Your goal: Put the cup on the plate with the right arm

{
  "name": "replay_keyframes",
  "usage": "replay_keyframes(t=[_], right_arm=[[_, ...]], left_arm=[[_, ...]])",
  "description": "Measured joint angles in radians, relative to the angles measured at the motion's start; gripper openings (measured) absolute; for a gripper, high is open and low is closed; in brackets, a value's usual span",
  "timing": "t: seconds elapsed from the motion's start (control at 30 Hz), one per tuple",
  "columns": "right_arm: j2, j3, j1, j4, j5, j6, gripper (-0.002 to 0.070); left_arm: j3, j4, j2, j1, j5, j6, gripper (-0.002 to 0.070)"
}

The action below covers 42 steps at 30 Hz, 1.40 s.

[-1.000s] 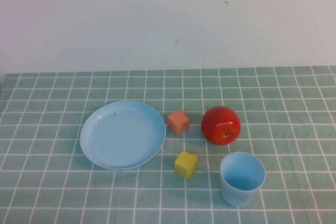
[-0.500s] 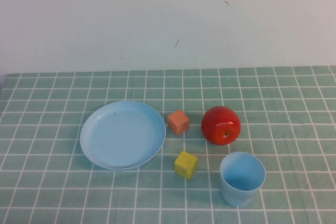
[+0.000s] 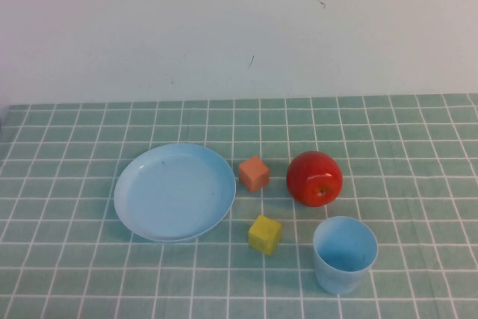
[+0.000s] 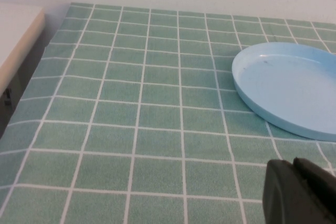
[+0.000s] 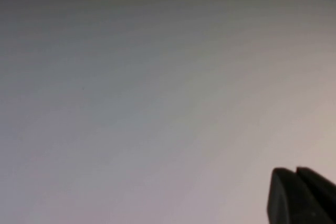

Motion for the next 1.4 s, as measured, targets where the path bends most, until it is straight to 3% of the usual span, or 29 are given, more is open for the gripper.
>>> replay_keyframes(t=[0.2,0.47,0.67,0.87,0.97,1.2,1.4], right_arm=[[0.187,-0.363,0.000,-0.014,0.583,-0.117,-0.0002],[0.562,-0.549,0.000,-0.017,1.221,-0.221,-0.0002],[0.746,-0.549,0.000,0.150,1.360,-0.275,-0.0002],[0.959,-0.556,0.002,0.508,1.467,-0.599,-0.0002],[1.083,-0.575,0.002,0.609,1.514,-0.672,-0.0002],[1.278,-0.659,0.015,0.572,1.539,-0.692,-0.0002],[1.361,-0.730,0.159,0.416,1.543,-0.629,-0.0002]], left_arm=[[0.000,0.000,0.000,0.000,0.000,0.000,-0.0003],[0.000,0.000,0.000,0.000,0.000,0.000,-0.0003],[0.000,0.000,0.000,0.000,0.000,0.002,-0.0003],[0.000,0.000,0.000,0.000,0.000,0.002,-0.0003],[0.000,0.000,0.000,0.000,0.000,0.002,-0.0003],[0.000,0.000,0.000,0.000,0.000,0.002,-0.0003],[0.000,0.000,0.000,0.000,0.000,0.002,-0.0003]])
